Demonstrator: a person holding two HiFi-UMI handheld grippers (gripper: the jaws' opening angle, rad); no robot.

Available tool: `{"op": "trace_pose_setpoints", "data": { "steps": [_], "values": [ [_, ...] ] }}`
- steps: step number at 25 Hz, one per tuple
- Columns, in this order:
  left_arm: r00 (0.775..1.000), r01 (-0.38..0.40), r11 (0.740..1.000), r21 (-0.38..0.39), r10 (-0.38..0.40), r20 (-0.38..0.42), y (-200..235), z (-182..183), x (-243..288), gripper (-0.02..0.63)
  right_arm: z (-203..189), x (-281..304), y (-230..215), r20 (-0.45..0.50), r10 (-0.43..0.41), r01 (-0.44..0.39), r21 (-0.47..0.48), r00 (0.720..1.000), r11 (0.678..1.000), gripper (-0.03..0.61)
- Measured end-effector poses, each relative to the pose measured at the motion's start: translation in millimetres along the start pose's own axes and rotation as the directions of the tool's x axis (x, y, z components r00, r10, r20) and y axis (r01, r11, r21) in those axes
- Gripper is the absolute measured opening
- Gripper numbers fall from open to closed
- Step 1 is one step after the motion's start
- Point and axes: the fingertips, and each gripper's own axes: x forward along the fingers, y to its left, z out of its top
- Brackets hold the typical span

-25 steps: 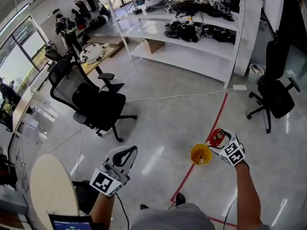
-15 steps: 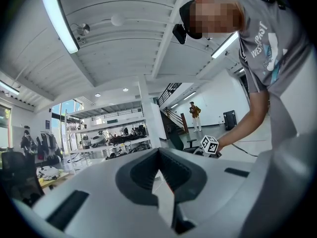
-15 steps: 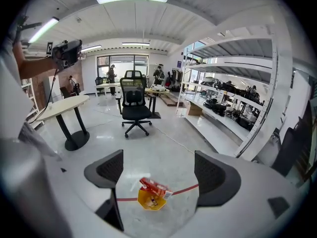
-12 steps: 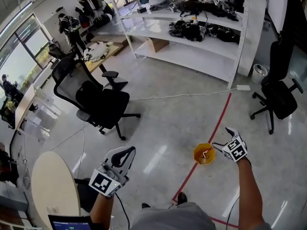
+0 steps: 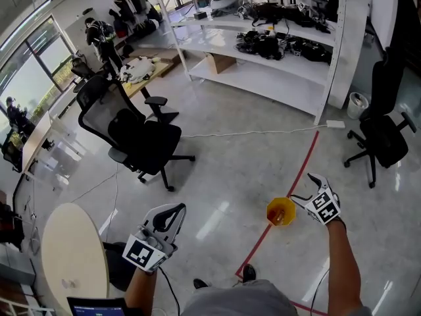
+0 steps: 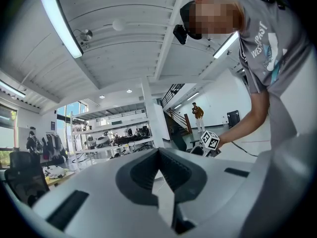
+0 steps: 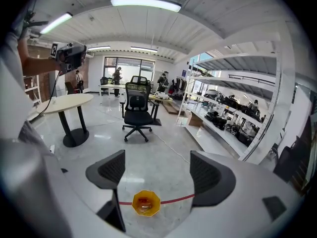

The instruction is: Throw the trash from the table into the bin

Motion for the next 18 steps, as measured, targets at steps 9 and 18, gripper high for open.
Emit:
{"op": "trace_pose_setpoints", "data": {
  "steps": [9, 18],
  "values": [
    [0.993, -0.116, 0.993, -0.023, 0.116, 0.001, 4, -8, -56, 0.043, 70, -19, 21, 0.124, -0.010, 0.024, -0.107, 0.992, 0.994, 0.008],
    [0.957, -0.290, 0.956, -0.050, 0.289, -0.036, 33, -20, -149, 0.043, 176, 10, 107, 0.219, 0.142, -0.084, -0.253, 0.965, 0.964, 0.008]
  ]
}}
